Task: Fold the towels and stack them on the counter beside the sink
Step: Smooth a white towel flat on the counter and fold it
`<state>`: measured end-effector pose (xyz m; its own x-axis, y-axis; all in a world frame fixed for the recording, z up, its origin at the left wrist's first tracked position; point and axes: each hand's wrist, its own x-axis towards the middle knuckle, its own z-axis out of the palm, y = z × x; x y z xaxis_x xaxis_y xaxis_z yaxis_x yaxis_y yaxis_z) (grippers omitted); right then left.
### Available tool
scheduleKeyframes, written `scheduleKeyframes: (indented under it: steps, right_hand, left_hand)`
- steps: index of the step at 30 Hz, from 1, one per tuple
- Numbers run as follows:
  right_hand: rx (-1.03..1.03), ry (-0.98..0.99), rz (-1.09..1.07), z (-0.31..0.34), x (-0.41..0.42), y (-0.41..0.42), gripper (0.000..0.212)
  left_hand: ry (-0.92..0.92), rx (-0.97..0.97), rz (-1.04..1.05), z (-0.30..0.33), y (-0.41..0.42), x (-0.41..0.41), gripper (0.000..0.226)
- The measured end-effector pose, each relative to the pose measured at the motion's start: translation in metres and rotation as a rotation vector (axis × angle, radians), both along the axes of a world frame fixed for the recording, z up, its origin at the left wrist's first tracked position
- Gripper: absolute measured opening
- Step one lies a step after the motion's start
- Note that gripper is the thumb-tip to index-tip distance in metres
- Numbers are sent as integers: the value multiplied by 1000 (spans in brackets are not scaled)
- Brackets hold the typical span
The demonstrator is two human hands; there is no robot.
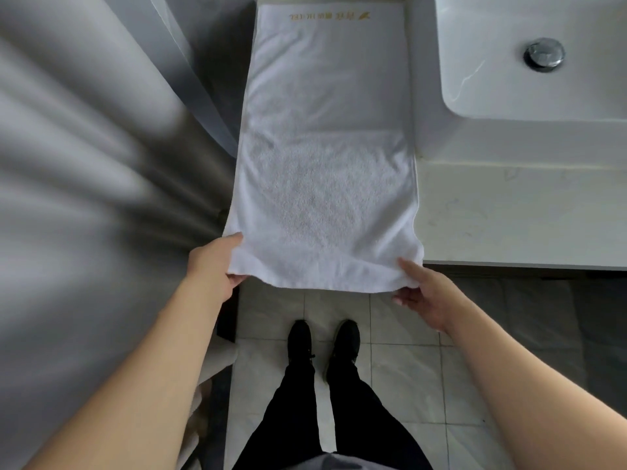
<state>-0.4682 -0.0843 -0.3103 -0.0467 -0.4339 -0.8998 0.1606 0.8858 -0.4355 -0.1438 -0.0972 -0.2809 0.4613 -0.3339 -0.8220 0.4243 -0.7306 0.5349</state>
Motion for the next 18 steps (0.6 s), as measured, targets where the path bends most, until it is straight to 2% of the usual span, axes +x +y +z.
scheduleKeyframes:
  steps: [3, 5, 7, 11, 13, 15, 18]
  right_hand:
    - [-33, -91, -279, 17, -5, -5, 23]
    - [-53, -151, -440, 27, -3, -14, 21]
    - [-68, -221, -561, 35, 0, -26, 20]
    - [-136, -293, -713, 53, 13, -60, 17]
    - [-192, -271, -763, 58, 19, -80, 22]
    - [-227, -245, -824, 63, 21, -101, 32]
    - [-236, -201, -809, 75, 27, -130, 42]
  left_hand:
    - [20, -42, 51, 13, -7, 9, 7]
    - [85, -79, 48, 19, -14, 12, 17]
    - [155, -118, 108, 28, -20, 10, 16]
    - [143, -232, 137, 45, -39, 3, 24]
    - [143, -291, 76, 49, -50, 6, 37]
    - [80, -320, -73, 49, -62, 10, 47]
    - [-98, -304, -293, 48, -83, 13, 34]
